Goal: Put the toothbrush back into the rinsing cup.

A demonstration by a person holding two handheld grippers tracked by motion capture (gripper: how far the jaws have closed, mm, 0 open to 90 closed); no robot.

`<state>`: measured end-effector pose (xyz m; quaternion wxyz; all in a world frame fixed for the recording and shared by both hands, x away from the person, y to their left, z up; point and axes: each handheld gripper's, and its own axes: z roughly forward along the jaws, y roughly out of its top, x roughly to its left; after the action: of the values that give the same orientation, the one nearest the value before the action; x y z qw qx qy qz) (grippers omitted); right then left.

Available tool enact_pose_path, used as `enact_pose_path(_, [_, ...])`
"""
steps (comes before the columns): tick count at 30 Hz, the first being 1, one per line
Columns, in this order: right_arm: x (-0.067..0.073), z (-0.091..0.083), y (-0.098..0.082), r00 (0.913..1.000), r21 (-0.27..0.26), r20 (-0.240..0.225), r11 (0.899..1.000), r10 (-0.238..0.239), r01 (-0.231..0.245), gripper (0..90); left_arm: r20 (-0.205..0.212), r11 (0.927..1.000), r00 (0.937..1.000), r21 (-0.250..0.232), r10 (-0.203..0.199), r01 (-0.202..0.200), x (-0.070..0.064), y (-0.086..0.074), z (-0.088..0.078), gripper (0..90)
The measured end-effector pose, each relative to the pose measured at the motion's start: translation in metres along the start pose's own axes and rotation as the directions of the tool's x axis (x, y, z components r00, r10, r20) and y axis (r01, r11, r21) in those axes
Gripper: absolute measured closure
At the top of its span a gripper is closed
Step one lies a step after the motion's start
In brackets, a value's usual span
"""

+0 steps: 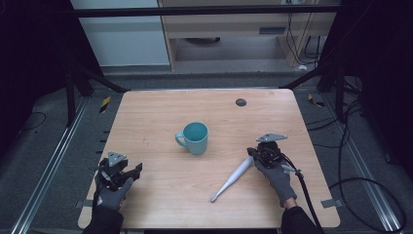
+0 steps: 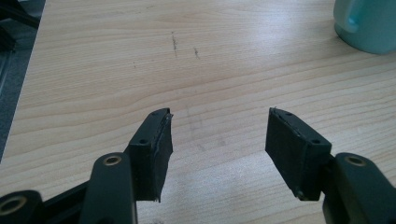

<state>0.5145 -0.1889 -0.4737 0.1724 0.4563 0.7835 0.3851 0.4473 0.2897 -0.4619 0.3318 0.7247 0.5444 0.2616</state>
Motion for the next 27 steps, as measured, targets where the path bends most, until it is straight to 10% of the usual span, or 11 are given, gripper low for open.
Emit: enact_pose_path(27, [-0.004,-0.003,-0.013,0.9994,0.075,0.024,0.997,-0.024,0.023,90.0,0.000,0.9998,1.0000,-0.017,-0.006,0.006,-0.001,0.001,-0.004,39.6])
